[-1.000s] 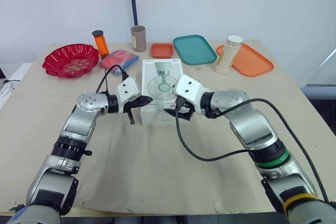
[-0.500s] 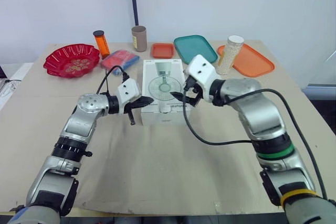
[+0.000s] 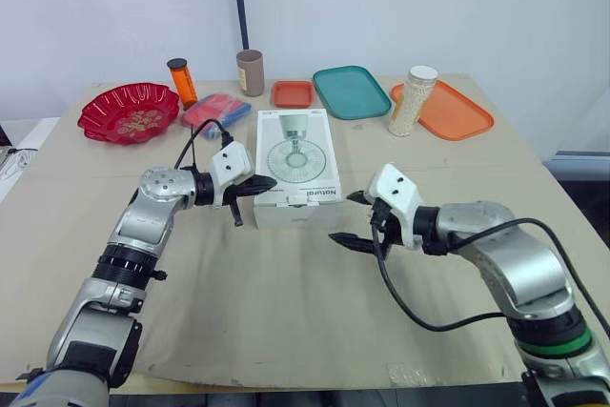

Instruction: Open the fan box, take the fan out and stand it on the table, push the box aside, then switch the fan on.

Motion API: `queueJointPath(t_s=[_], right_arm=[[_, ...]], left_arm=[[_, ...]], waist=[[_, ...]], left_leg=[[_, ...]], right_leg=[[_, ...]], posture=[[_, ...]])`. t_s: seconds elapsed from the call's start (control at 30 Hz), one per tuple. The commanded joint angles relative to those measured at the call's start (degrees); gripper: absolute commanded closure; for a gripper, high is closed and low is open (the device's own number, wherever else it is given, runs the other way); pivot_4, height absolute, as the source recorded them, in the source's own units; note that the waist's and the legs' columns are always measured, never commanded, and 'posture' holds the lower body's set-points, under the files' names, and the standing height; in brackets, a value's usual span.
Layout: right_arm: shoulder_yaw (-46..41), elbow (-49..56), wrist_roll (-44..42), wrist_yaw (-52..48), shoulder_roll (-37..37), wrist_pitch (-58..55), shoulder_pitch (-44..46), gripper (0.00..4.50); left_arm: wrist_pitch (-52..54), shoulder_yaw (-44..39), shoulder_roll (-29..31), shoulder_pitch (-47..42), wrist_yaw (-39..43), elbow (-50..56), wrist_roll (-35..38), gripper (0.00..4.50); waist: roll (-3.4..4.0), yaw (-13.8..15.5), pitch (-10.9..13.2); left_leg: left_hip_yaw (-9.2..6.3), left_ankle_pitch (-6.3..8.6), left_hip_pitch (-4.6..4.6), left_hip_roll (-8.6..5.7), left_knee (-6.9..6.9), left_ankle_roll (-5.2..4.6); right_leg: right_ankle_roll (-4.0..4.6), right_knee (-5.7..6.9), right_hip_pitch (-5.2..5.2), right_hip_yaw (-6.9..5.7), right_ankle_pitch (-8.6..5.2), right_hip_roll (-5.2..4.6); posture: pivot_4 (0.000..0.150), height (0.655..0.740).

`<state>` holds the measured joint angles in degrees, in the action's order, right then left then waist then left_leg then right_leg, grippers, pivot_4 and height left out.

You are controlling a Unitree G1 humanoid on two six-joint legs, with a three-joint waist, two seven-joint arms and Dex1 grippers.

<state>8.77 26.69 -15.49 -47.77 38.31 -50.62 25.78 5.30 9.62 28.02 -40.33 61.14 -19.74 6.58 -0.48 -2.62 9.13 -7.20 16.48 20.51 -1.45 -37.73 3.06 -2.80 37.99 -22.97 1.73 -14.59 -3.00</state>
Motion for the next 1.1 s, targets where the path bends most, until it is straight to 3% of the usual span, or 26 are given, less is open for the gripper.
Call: queueJointPath(t_s=[0.03,0.37,0.73,1.0,1.1], right_arm=[[0.0,2.0,-0.8,0.5,-0.2,1.7,0.4,0.00],[1.0,3.1,-2.0,-0.6,0.9,3.4,-2.6,0.00],[1.1,6.0,-5.2,-8.2,5.9,11.7,-11.2,0.00],[-2.0,-5.1,-4.0,1.4,0.8,6.4,-7.2,0.00],[-3.6,-5.1,-6.4,-0.7,1.4,5.6,-6.8,0.00]], left_arm=[[1.1,2.7,0.5,1.6,0.7,-3.4,-2.8,4.43],[0.4,2.8,0.5,0.9,0.7,-4.3,-3.0,4.43],[0.0,3.1,0.6,1.2,0.2,-4.4,-3.1,4.43],[0.3,3.3,0.6,2.8,-0.5,-2.9,-3.0,4.43],[0.4,3.4,0.8,3.0,-0.7,-2.7,-3.1,4.43]], waist=[[-0.01,0.0,0.0],[-0.03,0.0,0.0],[-0.05,0.1,0.0],[-0.17,0.1,-0.1],[-0.15,0.1,-0.1]], left_leg=[[0.00,0.00,0.00,0.00,0.00,0.00],[-0.05,0.00,0.00,-0.01,0.00,0.01],[-0.08,0.00,-0.07,-0.02,0.00,0.01],[-0.07,0.00,-0.23,0.00,0.01,0.01],[-0.08,0.00,-0.25,-0.02,0.11,0.01]], right_leg=[[-0.01,0.00,0.00,0.00,-0.01,0.00],[-0.03,0.00,0.04,0.00,-0.03,-0.01],[-0.10,-0.01,0.14,-0.01,-0.09,0.01],[-0.12,-0.02,0.30,0.00,-0.11,0.02],[-0.09,-0.04,0.31,0.01,-0.14,-0.01]], posture=[[0.150,0.7400],[0.150,0.7400],[0.150,0.7400],[0.150,0.7400],[0.150,0.7400]])
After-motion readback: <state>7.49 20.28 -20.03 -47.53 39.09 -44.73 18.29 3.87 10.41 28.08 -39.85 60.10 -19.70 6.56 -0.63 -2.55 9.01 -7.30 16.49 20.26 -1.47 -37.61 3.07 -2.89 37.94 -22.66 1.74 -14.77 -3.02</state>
